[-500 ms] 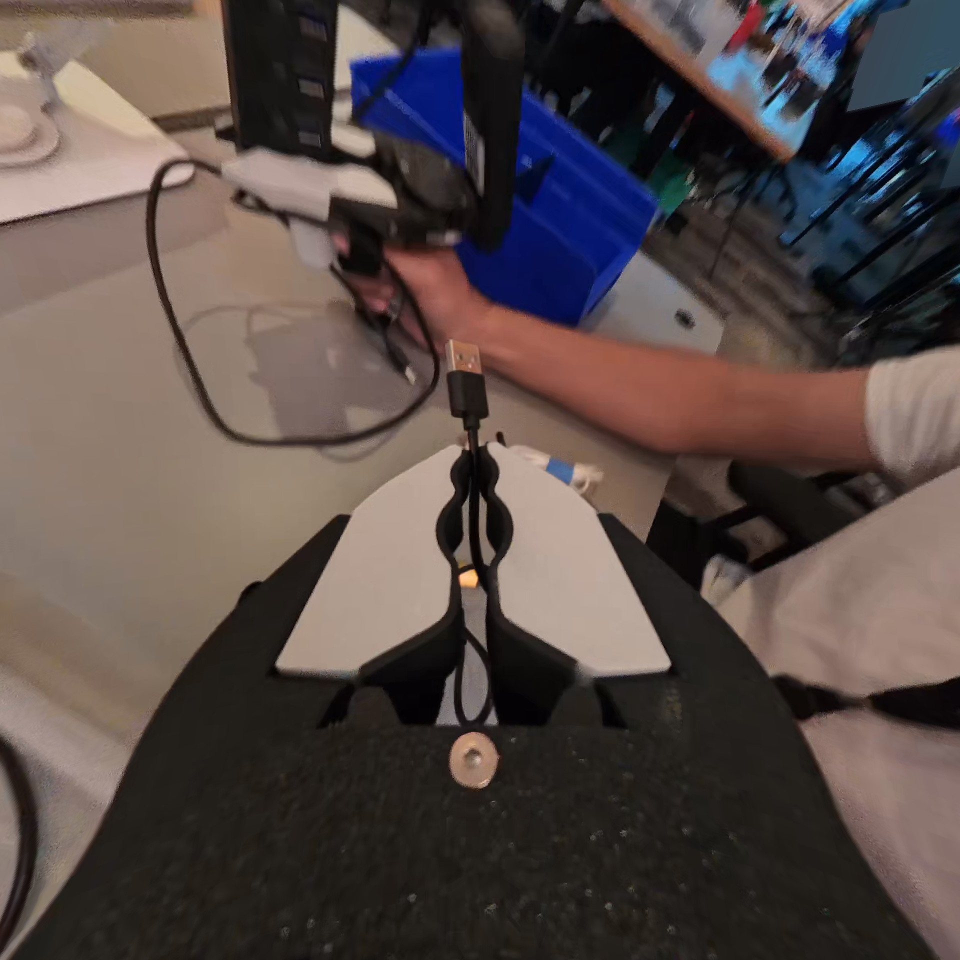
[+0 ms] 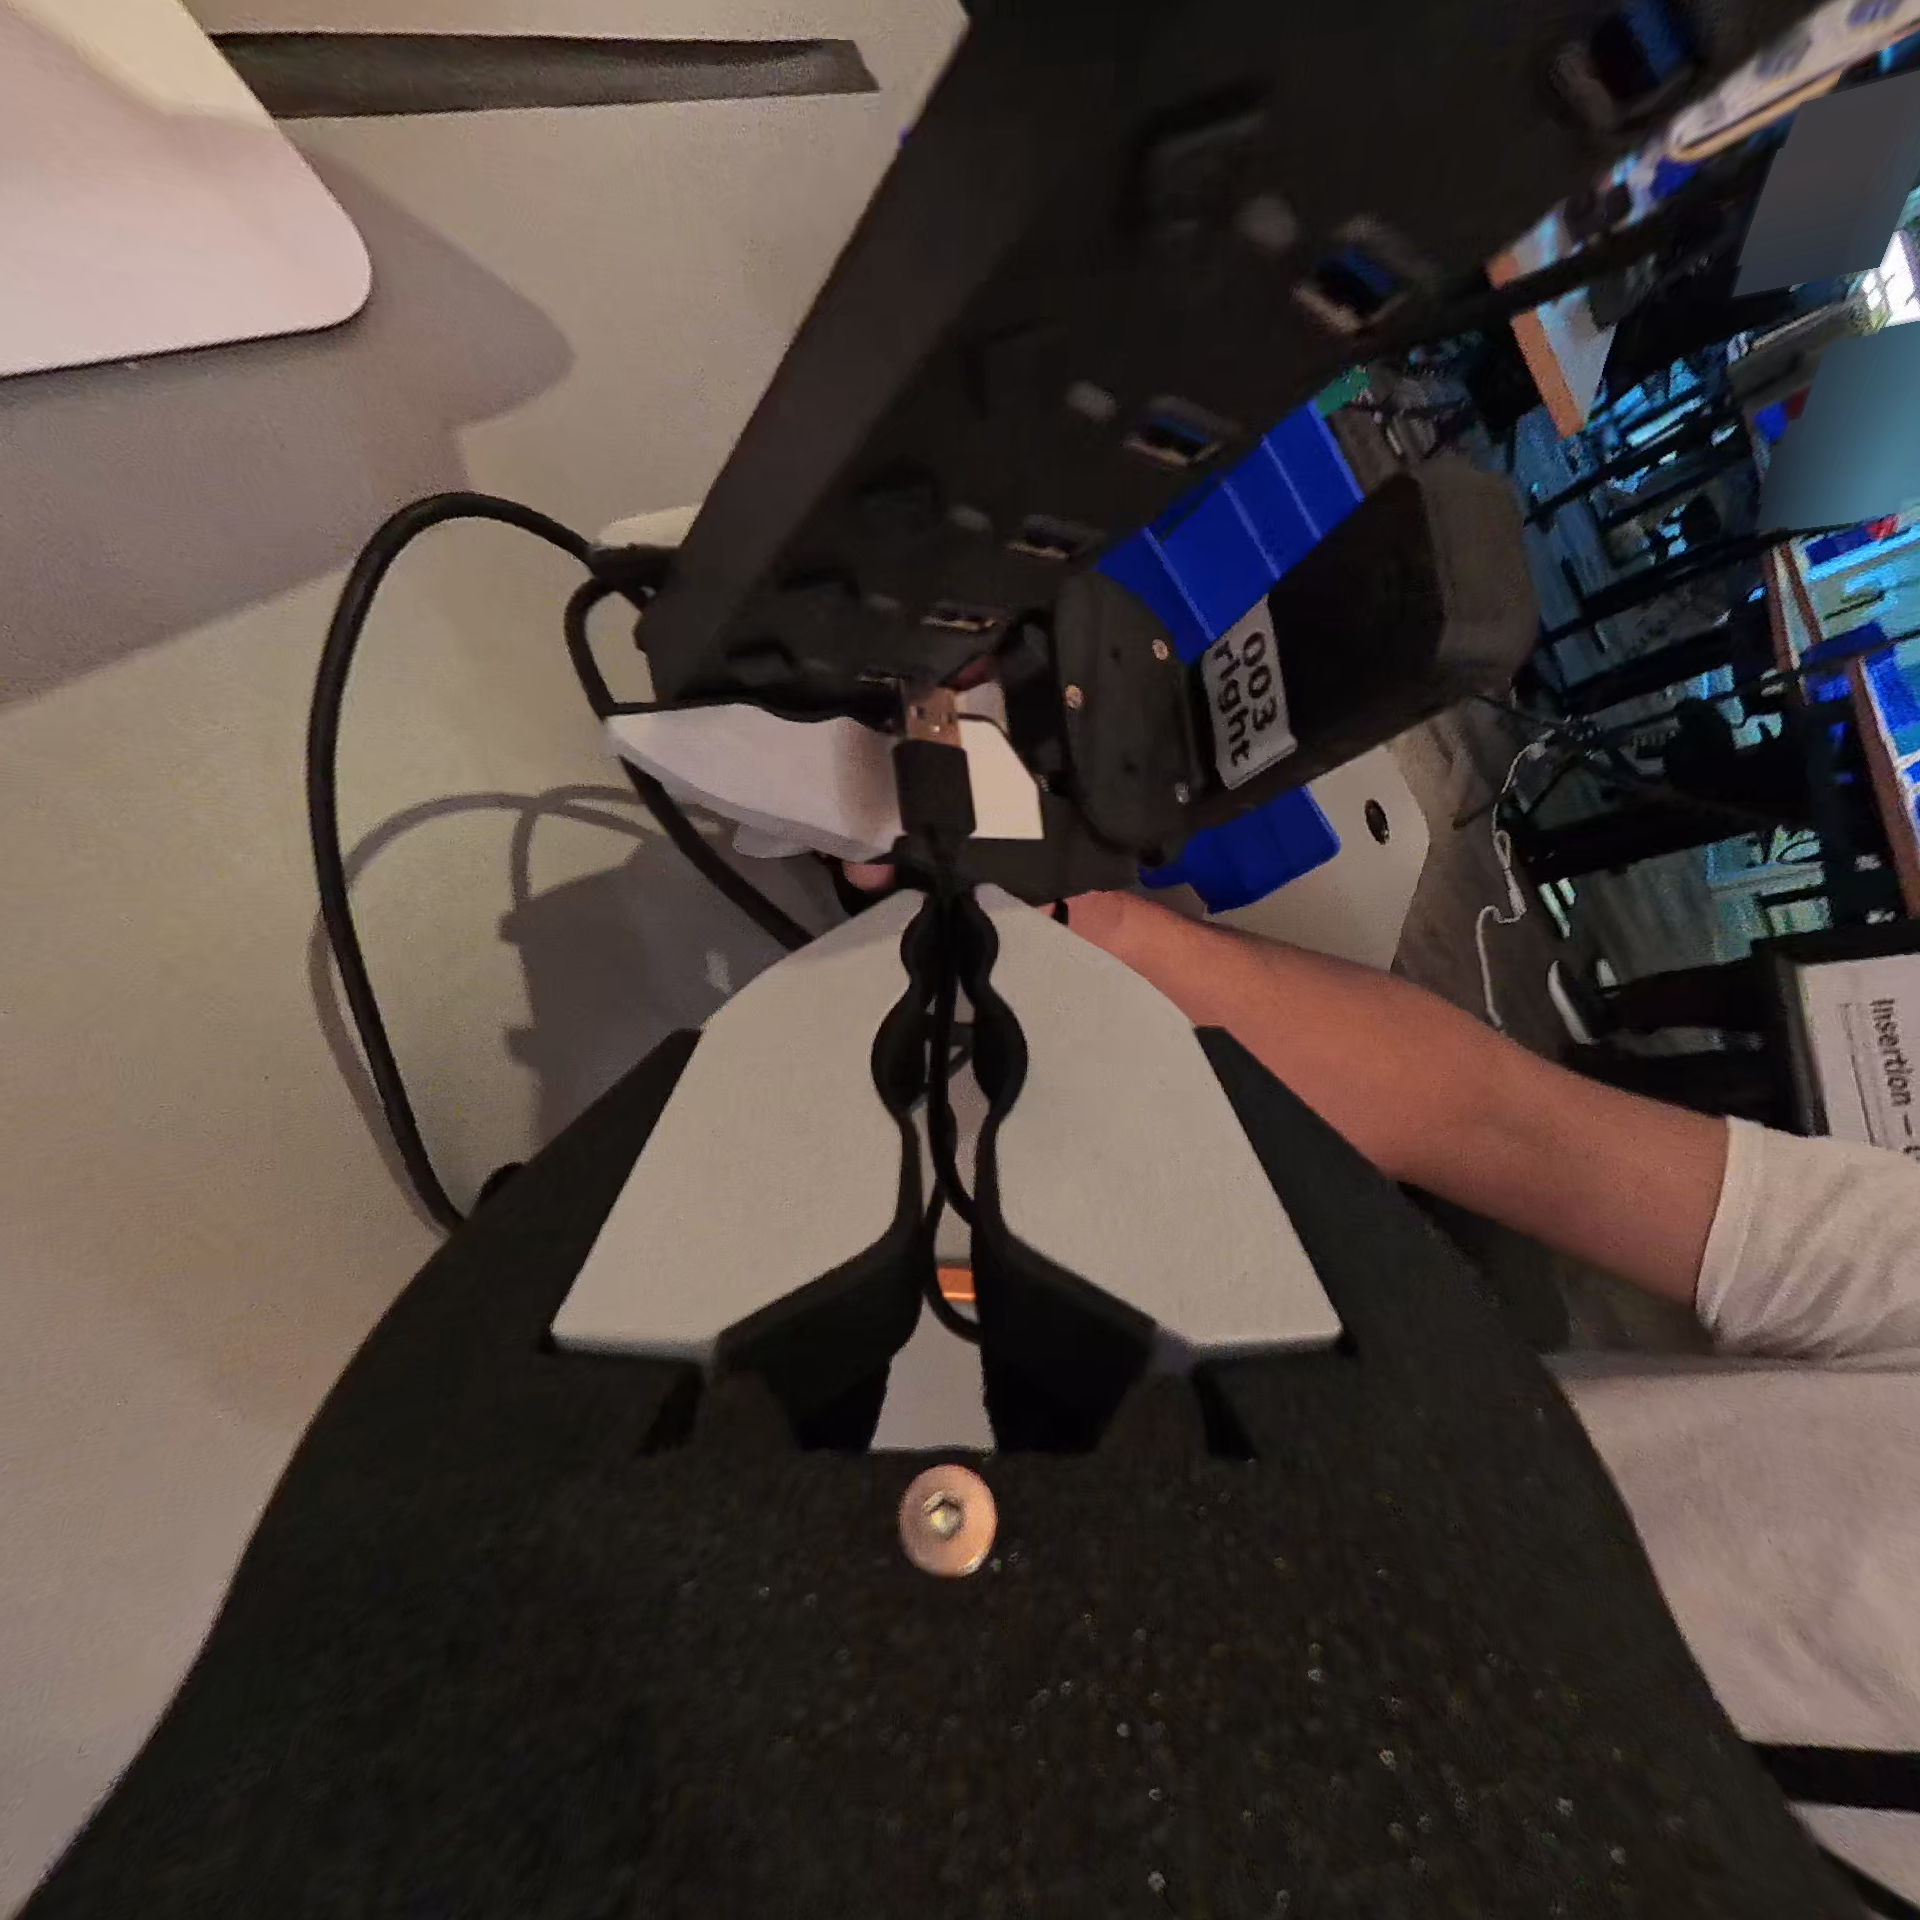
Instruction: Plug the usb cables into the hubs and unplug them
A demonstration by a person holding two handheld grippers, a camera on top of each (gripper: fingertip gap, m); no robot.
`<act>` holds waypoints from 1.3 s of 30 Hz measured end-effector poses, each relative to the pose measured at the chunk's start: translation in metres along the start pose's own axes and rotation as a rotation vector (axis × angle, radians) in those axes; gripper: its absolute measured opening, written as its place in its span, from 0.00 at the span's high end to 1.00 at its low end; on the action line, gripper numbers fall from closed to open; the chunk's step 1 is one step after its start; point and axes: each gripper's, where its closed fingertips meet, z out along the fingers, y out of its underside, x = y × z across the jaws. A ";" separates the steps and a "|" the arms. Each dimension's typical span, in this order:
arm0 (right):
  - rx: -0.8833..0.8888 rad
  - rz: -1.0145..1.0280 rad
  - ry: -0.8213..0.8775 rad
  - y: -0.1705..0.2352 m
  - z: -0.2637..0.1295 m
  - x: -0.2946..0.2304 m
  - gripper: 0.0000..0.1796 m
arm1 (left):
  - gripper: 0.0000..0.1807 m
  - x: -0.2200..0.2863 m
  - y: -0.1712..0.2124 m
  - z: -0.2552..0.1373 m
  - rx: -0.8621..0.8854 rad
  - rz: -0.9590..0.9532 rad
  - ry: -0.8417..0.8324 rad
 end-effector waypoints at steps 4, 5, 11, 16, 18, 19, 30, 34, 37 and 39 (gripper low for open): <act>0.000 0.015 -0.001 0.001 0.000 0.002 0.85 | 0.99 -0.007 -0.001 0.004 0.056 -0.045 0.027; -0.003 0.015 0.001 0.001 0.000 0.002 0.85 | 0.99 -0.008 -0.001 0.005 0.064 -0.047 0.028; -0.015 0.013 -0.002 0.003 0.002 0.002 0.85 | 0.99 -0.009 -0.003 0.006 0.082 -0.027 0.014; -0.024 0.016 0.005 0.005 0.003 0.004 0.85 | 0.99 -0.011 -0.006 0.007 0.091 -0.028 0.013; -0.021 0.036 -0.014 0.005 0.003 0.002 0.85 | 0.99 -0.012 -0.009 0.008 0.104 -0.023 0.003; -0.024 0.041 -0.010 0.006 0.003 0.003 0.85 | 0.99 -0.013 -0.009 0.009 0.110 -0.007 -0.012; -0.037 0.029 0.081 0.007 0.001 0.018 0.85 | 0.99 -0.016 -0.022 0.019 0.240 0.295 -0.331; -0.031 0.056 0.071 0.007 0.000 0.019 0.85 | 0.99 -0.015 -0.023 0.021 0.257 0.326 -0.344; -0.020 0.078 0.033 0.007 0.002 0.015 0.85 | 0.93 -0.007 -0.017 0.016 0.261 0.327 -0.296; -0.032 0.071 0.038 0.009 0.002 0.015 0.85 | 0.87 0.002 -0.004 0.000 0.282 0.349 -0.271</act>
